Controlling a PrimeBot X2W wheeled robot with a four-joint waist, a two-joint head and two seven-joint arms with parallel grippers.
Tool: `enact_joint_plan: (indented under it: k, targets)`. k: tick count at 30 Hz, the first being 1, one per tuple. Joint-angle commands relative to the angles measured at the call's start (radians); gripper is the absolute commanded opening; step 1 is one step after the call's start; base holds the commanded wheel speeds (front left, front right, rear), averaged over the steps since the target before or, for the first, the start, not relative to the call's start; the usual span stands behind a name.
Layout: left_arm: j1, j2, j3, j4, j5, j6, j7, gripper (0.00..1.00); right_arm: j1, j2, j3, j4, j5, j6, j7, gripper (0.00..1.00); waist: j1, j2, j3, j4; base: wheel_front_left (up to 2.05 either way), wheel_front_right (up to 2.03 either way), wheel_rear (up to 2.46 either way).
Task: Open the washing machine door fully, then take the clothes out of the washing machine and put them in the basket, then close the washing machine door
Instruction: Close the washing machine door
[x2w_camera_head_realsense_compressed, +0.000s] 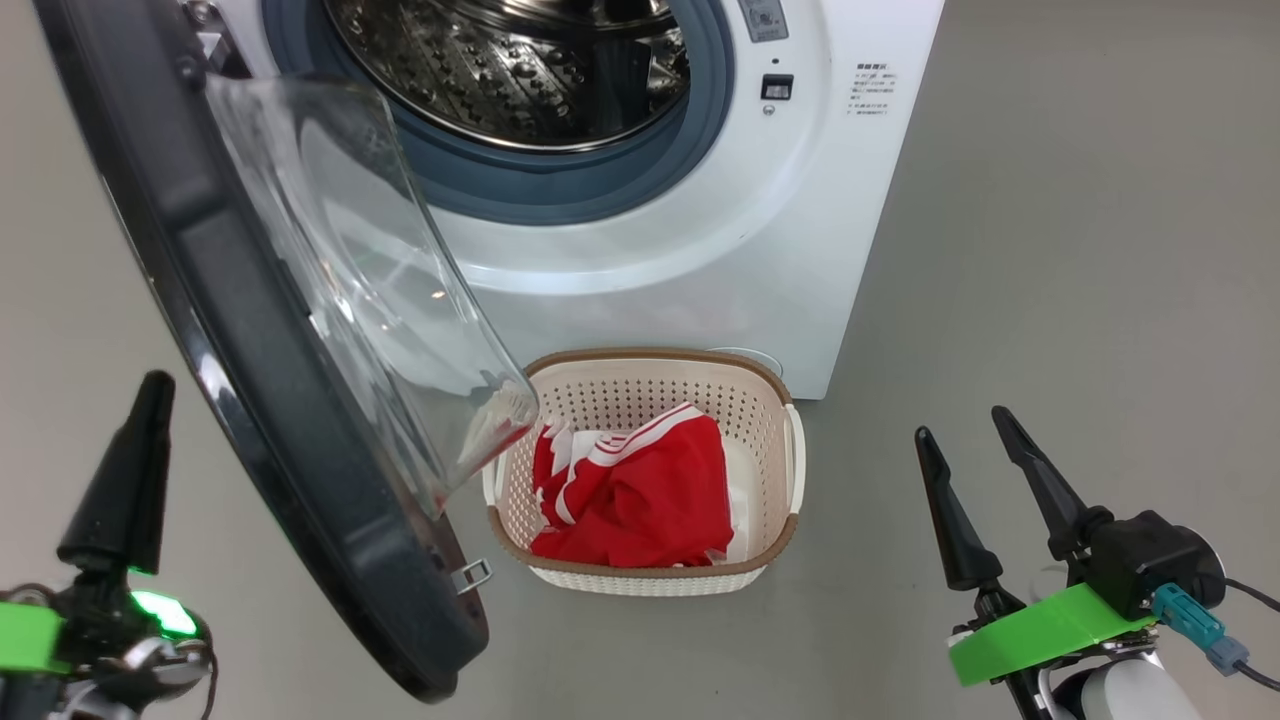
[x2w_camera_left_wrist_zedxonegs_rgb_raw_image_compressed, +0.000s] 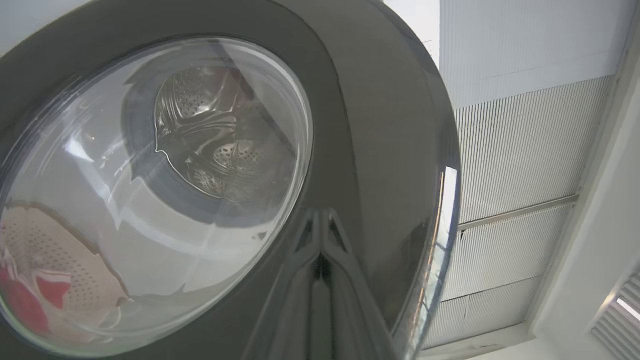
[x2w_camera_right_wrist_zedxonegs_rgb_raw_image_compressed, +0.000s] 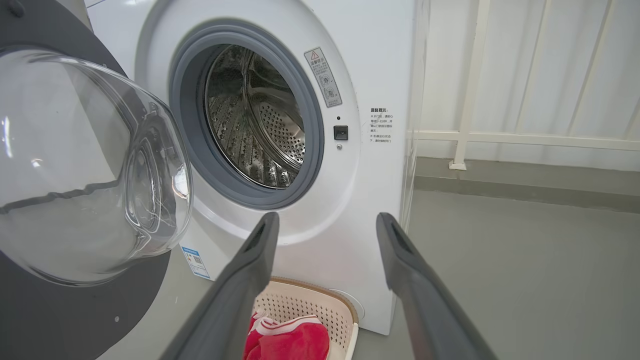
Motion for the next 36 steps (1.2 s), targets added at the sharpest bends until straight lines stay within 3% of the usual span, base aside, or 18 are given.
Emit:
enact_joint_plan:
  k: [1,10,36]
  targets:
    - [-0.042,0.032,0.047,-0.042,-0.048,0.033,0.043,0.00,-0.025,-0.001,0.027,-0.026,-0.001,0.003,-0.007,1.00,0.0000,0.0000,0.004,-0.001,0.00,0.00,0.00]
    - [-0.056,0.088,0.043,-0.090,-0.110,0.104,0.144,0.00,-0.032,-0.001,0.038,-0.019,-0.002,0.003,-0.007,1.00,0.0000,0.0000,0.007,-0.012,0.00,0.00,0.00]
    - [-0.094,0.032,-0.058,-0.099,-0.048,0.080,0.100,0.00,-0.045,-0.001,0.042,-0.024,0.006,0.003,-0.007,1.00,0.0000,0.0000,0.041,-0.135,0.00,0.00,0.00]
